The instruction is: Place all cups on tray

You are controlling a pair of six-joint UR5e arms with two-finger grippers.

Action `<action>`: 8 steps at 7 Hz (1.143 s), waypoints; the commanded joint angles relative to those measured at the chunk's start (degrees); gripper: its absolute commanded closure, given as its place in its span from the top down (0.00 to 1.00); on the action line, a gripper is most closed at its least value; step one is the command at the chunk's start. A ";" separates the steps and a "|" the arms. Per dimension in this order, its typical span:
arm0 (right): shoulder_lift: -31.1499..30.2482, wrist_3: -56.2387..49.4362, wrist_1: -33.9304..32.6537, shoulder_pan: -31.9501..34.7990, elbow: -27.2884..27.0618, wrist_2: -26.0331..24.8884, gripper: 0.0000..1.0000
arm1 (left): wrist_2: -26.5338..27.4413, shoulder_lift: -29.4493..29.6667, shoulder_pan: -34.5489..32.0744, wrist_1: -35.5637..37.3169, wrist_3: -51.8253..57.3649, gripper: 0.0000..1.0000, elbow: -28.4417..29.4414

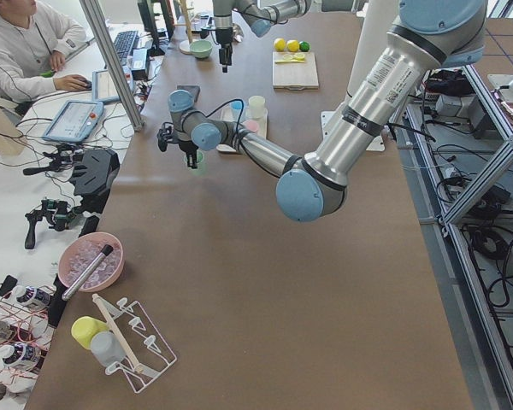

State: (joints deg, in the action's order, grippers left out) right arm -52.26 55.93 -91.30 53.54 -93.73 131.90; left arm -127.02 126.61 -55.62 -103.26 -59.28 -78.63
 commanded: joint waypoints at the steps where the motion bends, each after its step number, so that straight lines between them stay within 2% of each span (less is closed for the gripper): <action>1: -7.73 -17.09 -1.87 8.38 -1.28 2.73 1.00 | 0.55 4.67 5.06 -0.19 -9.84 0.00 0.15; 3: -12.84 -25.66 -1.87 12.19 -1.37 3.63 1.00 | 5.00 8.20 10.94 0.43 -17.41 0.00 0.24; 5: -16.10 -29.10 -1.78 13.51 -1.72 3.36 1.00 | 6.43 9.26 13.94 0.52 -19.72 0.00 0.23; 6: -17.25 -30.08 -1.78 14.74 -2.16 3.45 1.00 | 7.92 9.26 14.57 0.52 -19.64 0.37 0.15; 7: -19.61 -30.26 -1.78 15.62 -3.90 3.45 1.00 | 7.76 9.00 14.58 0.52 -19.12 0.98 -0.11; 8: -21.37 -32.09 -1.78 16.67 -4.53 3.45 1.00 | 7.32 8.13 13.27 3.30 -16.07 0.98 -2.47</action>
State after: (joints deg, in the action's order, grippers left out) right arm -71.30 25.51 -93.08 68.94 -97.15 135.34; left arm -119.53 135.45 -41.54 -102.09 -77.79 -79.21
